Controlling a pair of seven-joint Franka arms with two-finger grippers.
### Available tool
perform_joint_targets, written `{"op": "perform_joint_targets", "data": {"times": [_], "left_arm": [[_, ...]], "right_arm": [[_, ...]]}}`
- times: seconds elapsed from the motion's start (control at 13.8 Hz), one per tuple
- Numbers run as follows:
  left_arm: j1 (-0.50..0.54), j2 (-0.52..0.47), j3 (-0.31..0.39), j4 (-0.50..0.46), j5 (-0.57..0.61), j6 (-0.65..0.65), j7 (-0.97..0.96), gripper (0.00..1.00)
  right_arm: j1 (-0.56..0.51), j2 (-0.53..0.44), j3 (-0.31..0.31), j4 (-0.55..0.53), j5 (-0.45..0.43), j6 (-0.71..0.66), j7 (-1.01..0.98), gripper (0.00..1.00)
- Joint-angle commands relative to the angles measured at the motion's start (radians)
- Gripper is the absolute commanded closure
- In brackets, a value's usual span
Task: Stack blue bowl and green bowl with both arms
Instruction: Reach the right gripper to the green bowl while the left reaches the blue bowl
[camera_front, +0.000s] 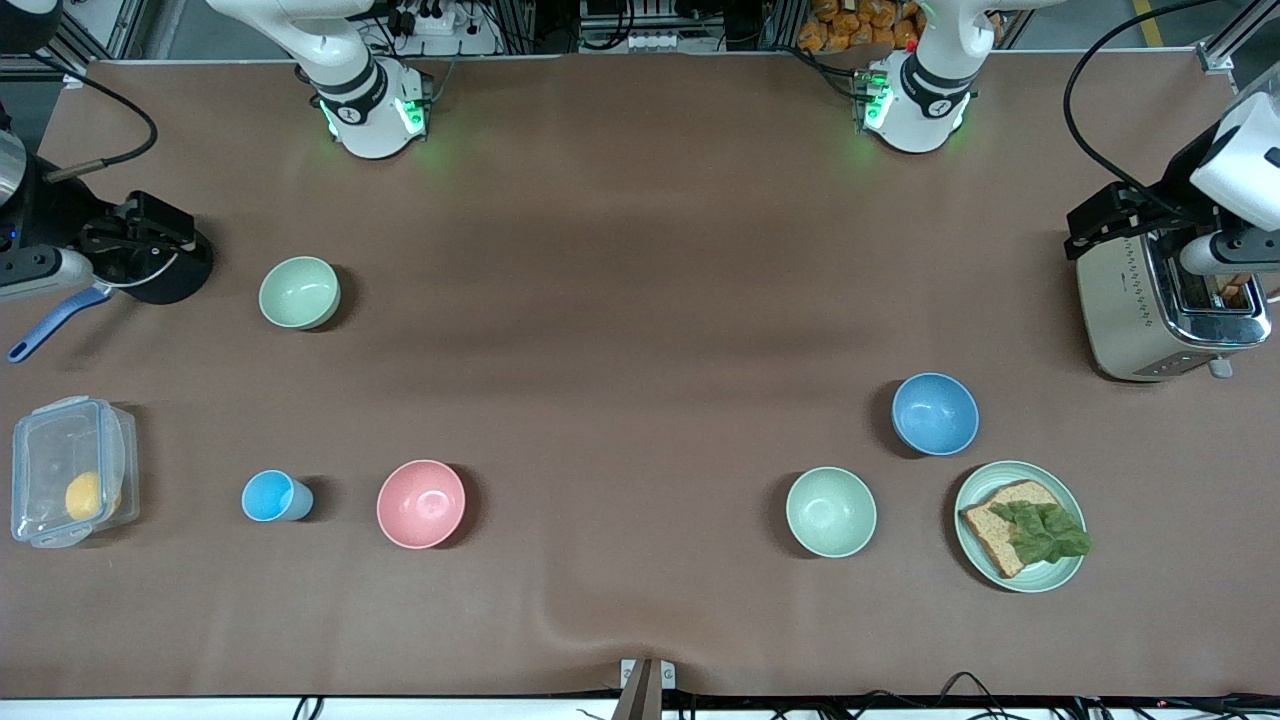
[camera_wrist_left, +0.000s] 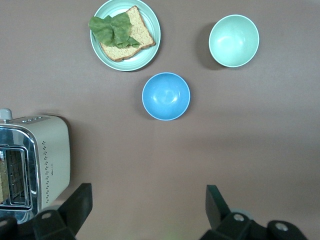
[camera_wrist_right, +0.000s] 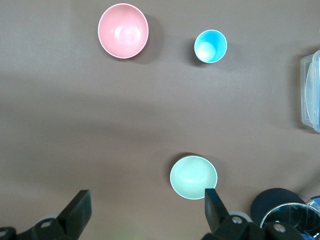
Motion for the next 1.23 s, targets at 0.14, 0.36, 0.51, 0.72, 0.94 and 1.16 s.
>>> {"op": "perform_joint_targets", "data": {"times": [0.14,0.36,0.51,0.72,0.94,1.16], "left_arm": [[0.008,-0.012,-0.005,-0.005,-0.017,0.012,0.002,0.0],[0.008,-0.011,-0.005,-0.003,-0.01,0.014,0.002,0.0],[0.009,0.001,-0.004,-0.003,-0.01,0.014,0.002,0.0],[0.018,0.03,0.007,0.029,-0.017,0.038,-0.015,0.0],[0.038,0.104,0.04,0.053,-0.052,0.103,-0.015,0.0],[0.032,0.243,0.039,0.038,-0.052,0.1,-0.019,0.0]], "right_arm": [[-0.008,-0.002,0.005,0.006,-0.034,-0.013,0.012,0.0],[-0.006,0.0,0.005,-0.024,-0.036,0.002,0.023,0.0],[-0.043,-0.002,0.002,-0.084,-0.036,0.041,0.024,0.0],[-0.083,0.001,0.002,-0.161,-0.036,0.071,0.009,0.0],[-0.127,0.004,0.002,-0.309,-0.045,0.181,-0.056,0.0],[-0.209,0.018,0.004,-0.538,-0.036,0.502,-0.241,0.0]]}}
